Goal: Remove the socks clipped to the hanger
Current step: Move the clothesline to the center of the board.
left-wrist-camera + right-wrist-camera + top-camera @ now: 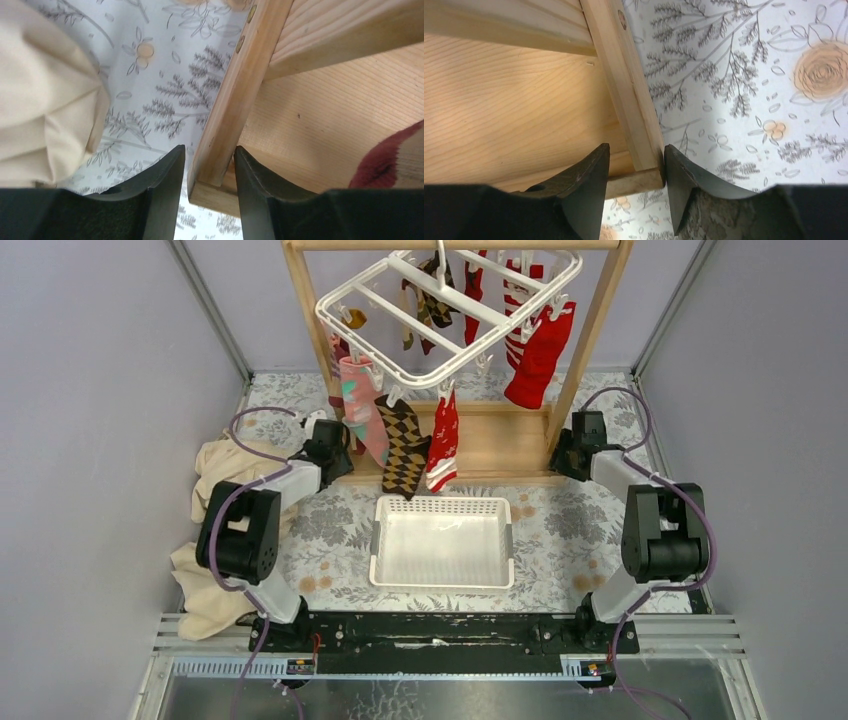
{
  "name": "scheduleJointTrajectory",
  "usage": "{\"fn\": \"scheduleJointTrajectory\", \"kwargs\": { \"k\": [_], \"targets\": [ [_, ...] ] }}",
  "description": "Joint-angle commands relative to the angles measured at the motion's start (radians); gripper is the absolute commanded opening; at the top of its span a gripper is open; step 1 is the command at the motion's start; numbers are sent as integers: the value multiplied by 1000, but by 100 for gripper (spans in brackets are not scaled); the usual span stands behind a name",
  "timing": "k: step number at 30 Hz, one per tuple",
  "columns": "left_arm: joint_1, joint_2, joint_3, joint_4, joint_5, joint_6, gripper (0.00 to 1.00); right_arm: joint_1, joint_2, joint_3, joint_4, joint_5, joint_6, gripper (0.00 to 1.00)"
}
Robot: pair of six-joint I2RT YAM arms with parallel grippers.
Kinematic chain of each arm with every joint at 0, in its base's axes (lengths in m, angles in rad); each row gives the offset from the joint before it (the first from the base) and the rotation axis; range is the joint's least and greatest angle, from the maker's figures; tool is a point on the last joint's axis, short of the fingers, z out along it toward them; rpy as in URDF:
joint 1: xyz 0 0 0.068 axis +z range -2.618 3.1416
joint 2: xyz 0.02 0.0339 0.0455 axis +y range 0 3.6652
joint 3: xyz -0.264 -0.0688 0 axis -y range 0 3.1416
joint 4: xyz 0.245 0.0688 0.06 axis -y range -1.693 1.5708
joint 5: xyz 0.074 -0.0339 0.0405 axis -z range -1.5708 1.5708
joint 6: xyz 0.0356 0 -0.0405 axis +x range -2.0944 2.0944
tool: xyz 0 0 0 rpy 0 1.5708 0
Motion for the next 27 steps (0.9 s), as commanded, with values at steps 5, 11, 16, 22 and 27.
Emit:
{"fn": "scheduleJointTrajectory", "kwargs": {
  "k": [5,11,16,22,27],
  "targets": [
    [-56,-168,-150,-10,-9,-36,49,19,-165,-100,-63,-5,20,54],
    [-60,-237,-139,-56,-47,-50,74,19,-256,-94,-119,31,25,78],
    [-70,-349,-133,-107,-94,-70,98,20,-396,-114,-150,30,29,81],
    [-102,-540,-191,-136,-120,-101,98,87,-640,-178,-168,39,62,81],
    [-199,-642,-196,-143,-94,-149,98,226,-801,-194,-202,34,88,78]
  ]
}}
